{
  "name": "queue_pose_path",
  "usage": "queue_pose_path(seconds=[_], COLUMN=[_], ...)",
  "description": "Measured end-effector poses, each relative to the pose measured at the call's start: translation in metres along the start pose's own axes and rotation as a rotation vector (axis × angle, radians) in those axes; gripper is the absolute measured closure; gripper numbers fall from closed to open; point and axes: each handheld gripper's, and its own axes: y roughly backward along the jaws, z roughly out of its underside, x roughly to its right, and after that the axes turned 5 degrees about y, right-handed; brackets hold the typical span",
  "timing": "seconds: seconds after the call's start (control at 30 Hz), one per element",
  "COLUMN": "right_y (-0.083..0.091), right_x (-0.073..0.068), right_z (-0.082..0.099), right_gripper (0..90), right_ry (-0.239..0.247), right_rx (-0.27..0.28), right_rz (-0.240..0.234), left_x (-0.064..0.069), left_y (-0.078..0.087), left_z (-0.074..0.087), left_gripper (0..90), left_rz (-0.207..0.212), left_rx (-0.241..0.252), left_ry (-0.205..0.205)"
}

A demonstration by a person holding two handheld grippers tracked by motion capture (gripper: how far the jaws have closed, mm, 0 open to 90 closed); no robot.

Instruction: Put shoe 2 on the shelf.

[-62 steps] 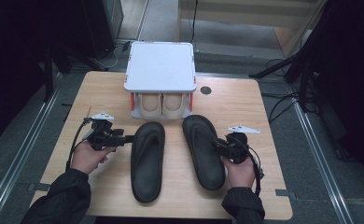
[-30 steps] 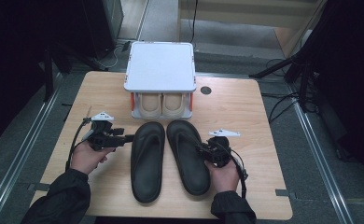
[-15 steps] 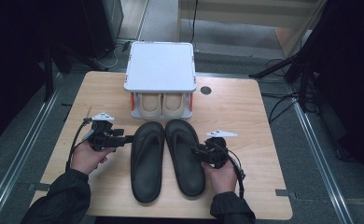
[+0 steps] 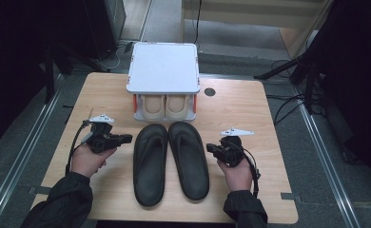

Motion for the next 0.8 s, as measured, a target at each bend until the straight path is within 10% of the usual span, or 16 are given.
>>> queue_pose_path(seconds=[0.47,0.8], right_y=[-0.03,-0.031], right_x=[0.003,0.002], right_z=[-0.006,-0.009], right_gripper=[90.0,90.0], right_ry=[0.009,0.019], right_rx=[-0.071,-0.083], right_rz=[0.003,0.0], left_x=[-0.011,-0.01], left_y=[-0.033,-0.034], left_z=[0.014,0.019], left_gripper=[88.2,87.8], left_rz=[-0.012,-0.024], left_rx=[-0.136,-0.141], left_ry=[0.008,0.025])
